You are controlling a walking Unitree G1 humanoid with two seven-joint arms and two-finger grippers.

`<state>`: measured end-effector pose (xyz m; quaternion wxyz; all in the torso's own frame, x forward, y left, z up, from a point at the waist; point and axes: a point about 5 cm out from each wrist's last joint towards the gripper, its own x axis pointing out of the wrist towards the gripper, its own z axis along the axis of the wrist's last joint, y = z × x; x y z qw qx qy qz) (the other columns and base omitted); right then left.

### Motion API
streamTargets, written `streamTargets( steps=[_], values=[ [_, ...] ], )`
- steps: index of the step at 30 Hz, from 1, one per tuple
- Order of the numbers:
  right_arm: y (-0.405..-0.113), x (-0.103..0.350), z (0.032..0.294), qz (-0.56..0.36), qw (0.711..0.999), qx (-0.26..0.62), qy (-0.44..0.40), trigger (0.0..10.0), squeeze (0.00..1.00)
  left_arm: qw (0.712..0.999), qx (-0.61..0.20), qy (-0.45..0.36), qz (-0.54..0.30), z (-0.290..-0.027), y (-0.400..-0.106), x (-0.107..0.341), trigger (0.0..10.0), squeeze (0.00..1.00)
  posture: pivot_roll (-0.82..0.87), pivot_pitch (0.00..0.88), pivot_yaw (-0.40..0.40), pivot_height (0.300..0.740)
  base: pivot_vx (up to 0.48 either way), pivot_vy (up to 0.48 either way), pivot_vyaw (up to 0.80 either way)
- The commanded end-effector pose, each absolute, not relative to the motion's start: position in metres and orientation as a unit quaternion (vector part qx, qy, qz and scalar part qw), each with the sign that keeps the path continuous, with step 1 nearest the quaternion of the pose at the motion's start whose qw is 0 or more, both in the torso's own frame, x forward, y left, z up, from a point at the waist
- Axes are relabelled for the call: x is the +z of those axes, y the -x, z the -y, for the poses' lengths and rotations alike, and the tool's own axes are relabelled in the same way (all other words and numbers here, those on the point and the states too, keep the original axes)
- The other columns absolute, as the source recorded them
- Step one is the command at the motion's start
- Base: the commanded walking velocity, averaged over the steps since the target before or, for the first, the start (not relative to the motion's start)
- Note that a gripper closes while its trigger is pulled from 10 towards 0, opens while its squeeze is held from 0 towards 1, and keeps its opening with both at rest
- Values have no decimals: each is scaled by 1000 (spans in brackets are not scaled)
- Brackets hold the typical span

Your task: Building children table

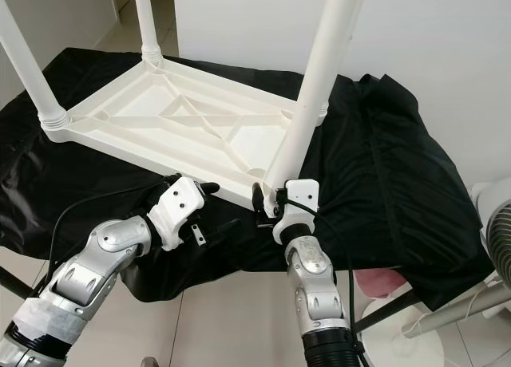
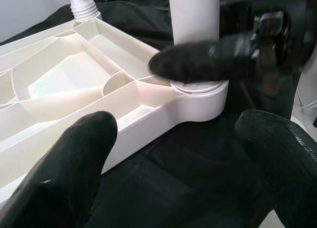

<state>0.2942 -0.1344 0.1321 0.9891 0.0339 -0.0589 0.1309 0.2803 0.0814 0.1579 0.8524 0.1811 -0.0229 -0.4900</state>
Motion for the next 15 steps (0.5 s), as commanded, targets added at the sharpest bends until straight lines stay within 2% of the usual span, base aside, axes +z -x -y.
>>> streamTargets(
  steps=[1,9,15],
  values=[
    [-294,132,143,64,987,139,-40,10000,0,845,-503,-180,14,-80,-279,155,10000,0,22,49,-80,740,0,0,0],
    [-312,140,162,62,968,245,4,10000,0,841,-510,-181,13,-78,-280,155,10000,0,1,49,-62,740,0,0,0],
    [-324,141,160,55,959,278,12,10000,0,841,-510,-182,14,-78,-280,155,10000,0,7,47,-64,740,0,0,0]
  ],
)
